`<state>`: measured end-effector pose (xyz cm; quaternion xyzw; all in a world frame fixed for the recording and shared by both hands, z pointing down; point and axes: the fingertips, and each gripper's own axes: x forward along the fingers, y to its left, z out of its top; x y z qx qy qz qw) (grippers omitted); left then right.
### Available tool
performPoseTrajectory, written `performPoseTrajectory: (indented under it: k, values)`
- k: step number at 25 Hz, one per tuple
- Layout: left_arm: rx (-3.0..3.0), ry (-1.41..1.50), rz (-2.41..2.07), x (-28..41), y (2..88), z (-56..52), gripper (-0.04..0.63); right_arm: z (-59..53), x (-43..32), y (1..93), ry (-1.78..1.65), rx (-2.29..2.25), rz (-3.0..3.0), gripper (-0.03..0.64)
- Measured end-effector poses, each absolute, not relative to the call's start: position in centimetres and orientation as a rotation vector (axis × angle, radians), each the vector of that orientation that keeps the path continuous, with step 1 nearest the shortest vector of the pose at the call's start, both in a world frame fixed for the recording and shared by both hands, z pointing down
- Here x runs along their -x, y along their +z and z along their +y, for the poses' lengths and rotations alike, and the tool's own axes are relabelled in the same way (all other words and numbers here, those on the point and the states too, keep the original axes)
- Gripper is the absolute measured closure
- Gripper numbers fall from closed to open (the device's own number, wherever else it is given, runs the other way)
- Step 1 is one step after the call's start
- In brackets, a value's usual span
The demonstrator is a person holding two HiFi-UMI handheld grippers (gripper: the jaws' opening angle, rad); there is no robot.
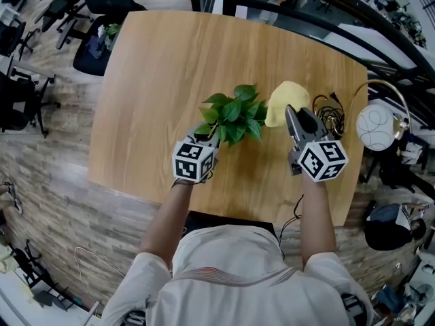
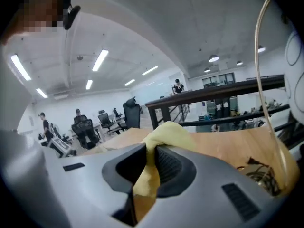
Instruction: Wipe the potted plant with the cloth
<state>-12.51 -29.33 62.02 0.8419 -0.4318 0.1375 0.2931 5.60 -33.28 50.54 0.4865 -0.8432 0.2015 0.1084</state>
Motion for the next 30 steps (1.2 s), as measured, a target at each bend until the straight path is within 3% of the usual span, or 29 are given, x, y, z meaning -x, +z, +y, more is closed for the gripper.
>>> performPoseTrajectory:
  k: [8,13,17,22,30]
  values:
    - [-2.245,0.367,-1.146,12.5,62.1,-29.3,0.532,-34.1,-10.0,50.9,0.470,-1.575,-2.334,0.515]
    - [-2.250,0.363,-1.144,12.6,62.0,-29.4,0.532,-35.6,-4.2,46.1,0.408,-1.354,-2.612,0.515]
    - [-2.252,0.364,-1.142,12.4,62.0,-29.4,0.532,-36.0,2.2,44.0,0.550,-1.035,-2.863,0.515]
    - [-2.248,0.364,-1.144,12.3,62.0,-29.4,0.532,-38.6,5.1,51.4,0.599,-0.863,-2.655,0.515]
    - [-2.261,0.370,-1.143,12.4,61.8,-29.5,0.532,-40.6,-0.6,59.6,0.374,-0.966,-2.289,0.515]
